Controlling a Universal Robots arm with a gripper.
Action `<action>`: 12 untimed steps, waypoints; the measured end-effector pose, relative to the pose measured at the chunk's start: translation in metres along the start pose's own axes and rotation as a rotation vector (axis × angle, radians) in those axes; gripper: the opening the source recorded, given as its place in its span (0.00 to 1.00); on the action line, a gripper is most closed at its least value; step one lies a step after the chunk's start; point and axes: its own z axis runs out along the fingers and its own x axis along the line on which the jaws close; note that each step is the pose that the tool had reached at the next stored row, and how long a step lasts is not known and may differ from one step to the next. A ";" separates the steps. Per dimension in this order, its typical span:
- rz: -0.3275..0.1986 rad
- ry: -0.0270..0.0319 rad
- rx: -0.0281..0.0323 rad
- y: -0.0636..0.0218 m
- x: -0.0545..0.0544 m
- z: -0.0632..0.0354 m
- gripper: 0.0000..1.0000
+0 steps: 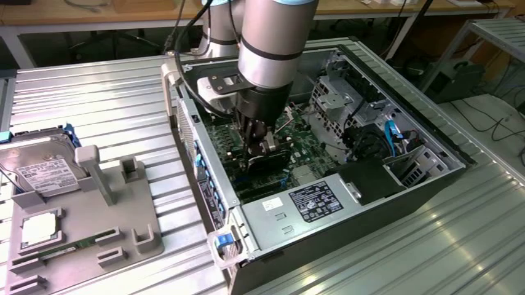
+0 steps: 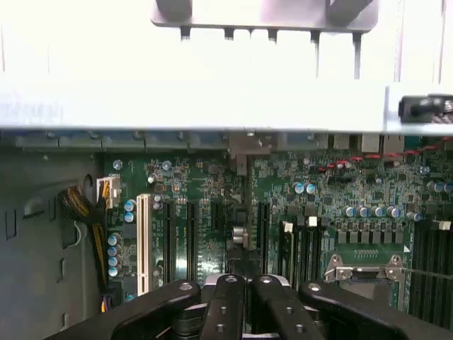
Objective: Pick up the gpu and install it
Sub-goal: 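Press down on the gpu until it lock into place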
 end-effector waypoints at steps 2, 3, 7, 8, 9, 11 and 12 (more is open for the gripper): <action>0.000 0.0000 -0.0003 0.0062 0.000 0.0005 0.11; 0.000 0.0005 -0.0013 0.0074 0.000 0.0006 0.11; 0.002 0.0103 -0.0667 0.0064 0.000 0.0005 0.11; 0.002 0.0151 -0.0900 0.0060 0.000 0.0006 0.11; 0.003 0.0172 -0.1023 0.0057 -0.001 0.0005 0.11; 0.004 0.0195 -0.1368 0.0056 -0.002 0.0005 0.11; 0.004 0.0200 -0.1543 0.0053 -0.002 0.0006 0.11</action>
